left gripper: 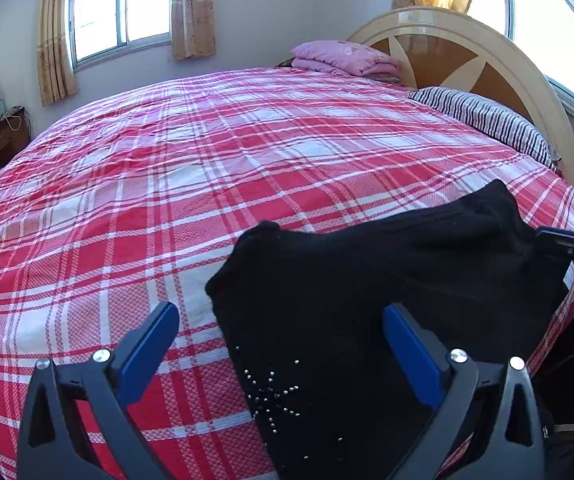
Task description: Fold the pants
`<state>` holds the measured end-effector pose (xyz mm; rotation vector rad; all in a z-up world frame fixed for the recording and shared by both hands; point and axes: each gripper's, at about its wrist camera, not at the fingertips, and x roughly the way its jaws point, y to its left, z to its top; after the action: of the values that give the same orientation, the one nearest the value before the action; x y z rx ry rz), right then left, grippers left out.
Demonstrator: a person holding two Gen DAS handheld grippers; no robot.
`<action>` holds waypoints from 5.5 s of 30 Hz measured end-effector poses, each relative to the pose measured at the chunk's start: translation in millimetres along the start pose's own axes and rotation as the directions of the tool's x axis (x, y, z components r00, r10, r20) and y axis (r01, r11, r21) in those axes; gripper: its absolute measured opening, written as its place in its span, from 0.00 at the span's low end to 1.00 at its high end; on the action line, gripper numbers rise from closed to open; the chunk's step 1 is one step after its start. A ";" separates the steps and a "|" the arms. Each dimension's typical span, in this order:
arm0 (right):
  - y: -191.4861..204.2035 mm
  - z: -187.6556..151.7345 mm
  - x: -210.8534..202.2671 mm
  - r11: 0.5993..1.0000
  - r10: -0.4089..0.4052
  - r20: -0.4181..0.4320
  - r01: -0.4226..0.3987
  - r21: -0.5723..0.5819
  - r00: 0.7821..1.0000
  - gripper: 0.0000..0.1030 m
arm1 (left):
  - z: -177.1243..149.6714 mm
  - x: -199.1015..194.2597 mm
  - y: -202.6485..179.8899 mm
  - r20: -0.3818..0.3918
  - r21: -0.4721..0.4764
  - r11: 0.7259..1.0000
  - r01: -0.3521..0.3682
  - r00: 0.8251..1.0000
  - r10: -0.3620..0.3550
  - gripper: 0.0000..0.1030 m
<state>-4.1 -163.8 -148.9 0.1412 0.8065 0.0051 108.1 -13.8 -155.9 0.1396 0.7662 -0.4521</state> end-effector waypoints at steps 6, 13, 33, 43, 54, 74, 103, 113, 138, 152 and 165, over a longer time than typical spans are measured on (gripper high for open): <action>5.5 -27.7 -0.4 0.996 -0.044 -0.055 0.040 -0.080 0.998 0.50 | -1.4 2.4 -0.8 -0.014 -0.011 1.000 0.021 1.000 -0.021 1.00; -19.9 -30.0 11.3 1.000 -0.012 -0.092 0.014 0.020 0.996 0.59 | -1.8 3.8 -2.1 -0.022 -0.005 1.000 0.025 0.999 -0.026 1.00; -71.3 -4.4 21.7 0.939 0.176 -0.025 -0.160 0.306 0.984 0.59 | -15.7 18.0 4.6 -0.060 -0.092 0.983 0.159 0.984 -0.165 1.00; -65.4 0.2 35.1 0.944 0.131 -0.095 -0.094 0.317 0.987 0.52 | -16.4 21.2 2.8 -0.073 -0.059 0.986 0.153 0.985 -0.157 1.00; -77.8 -2.1 42.4 0.912 0.211 -0.100 -0.159 0.379 0.972 0.40 | -17.1 18.0 9.0 -0.073 -0.100 0.975 0.198 0.976 -0.206 1.00; -66.4 -6.4 33.7 0.925 0.212 -0.014 -0.195 0.327 0.977 0.27 | -18.3 5.7 -10.7 -0.059 -0.036 0.977 0.212 0.975 -0.214 0.48; 75.6 166.2 97.9 0.933 0.358 -0.035 -0.359 -0.013 0.933 0.24 | 29.7 -61.2 120.7 0.160 -0.266 0.958 0.108 0.985 -0.067 0.11; 162.8 211.0 200.0 0.866 0.496 -0.103 -0.499 -0.010 0.862 0.24 | 25.9 -61.4 217.7 0.137 -0.384 0.920 -0.082 0.980 0.144 0.11; 121.6 162.7 275.2 0.891 0.438 -0.157 -0.404 0.207 0.885 0.55 | -30.2 -18.0 243.8 -0.033 -0.418 0.865 -0.278 0.956 0.292 0.79; 70.6 135.0 149.0 0.980 0.193 -0.006 -0.193 0.048 0.981 0.57 | -20.5 -52.7 204.4 -0.032 -0.327 0.843 -0.427 0.897 0.442 0.82; 121.3 137.9 62.9 0.980 0.157 0.140 -0.138 -0.140 0.978 0.61 | 5.4 -83.6 162.2 0.101 -0.274 0.877 -0.394 0.895 0.434 0.88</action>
<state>144.7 -57.0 -84.4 0.0771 0.6414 0.1855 130.8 158.6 -100.3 0.0310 0.6064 0.0459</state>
